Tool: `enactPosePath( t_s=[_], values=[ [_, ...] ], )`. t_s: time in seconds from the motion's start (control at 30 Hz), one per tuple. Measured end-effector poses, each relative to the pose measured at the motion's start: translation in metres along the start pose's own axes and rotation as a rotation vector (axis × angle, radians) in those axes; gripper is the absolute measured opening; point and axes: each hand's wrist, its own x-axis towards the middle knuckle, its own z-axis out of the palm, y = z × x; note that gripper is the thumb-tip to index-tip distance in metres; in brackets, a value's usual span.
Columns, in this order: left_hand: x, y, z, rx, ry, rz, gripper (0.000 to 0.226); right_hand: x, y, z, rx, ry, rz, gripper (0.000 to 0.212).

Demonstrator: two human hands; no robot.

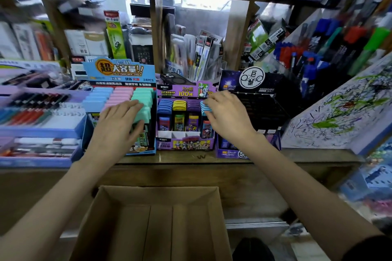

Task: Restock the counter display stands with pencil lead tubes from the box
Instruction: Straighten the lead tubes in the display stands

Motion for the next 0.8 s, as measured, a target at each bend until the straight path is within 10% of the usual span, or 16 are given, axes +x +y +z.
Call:
enactPosePath(
  t_s=[0.47,0.8],
  values=[
    [-0.001,-0.008,-0.006,-0.021,0.001,0.055,0.041,0.018,-0.045,0.021,-0.013,-0.091,-0.158,0.049],
    [0.012,-0.071,-0.019,-0.292,0.035,-0.294,0.047,0.07,-0.138,0.019,0.577,-0.138,-0.064,0.05]
  ],
)
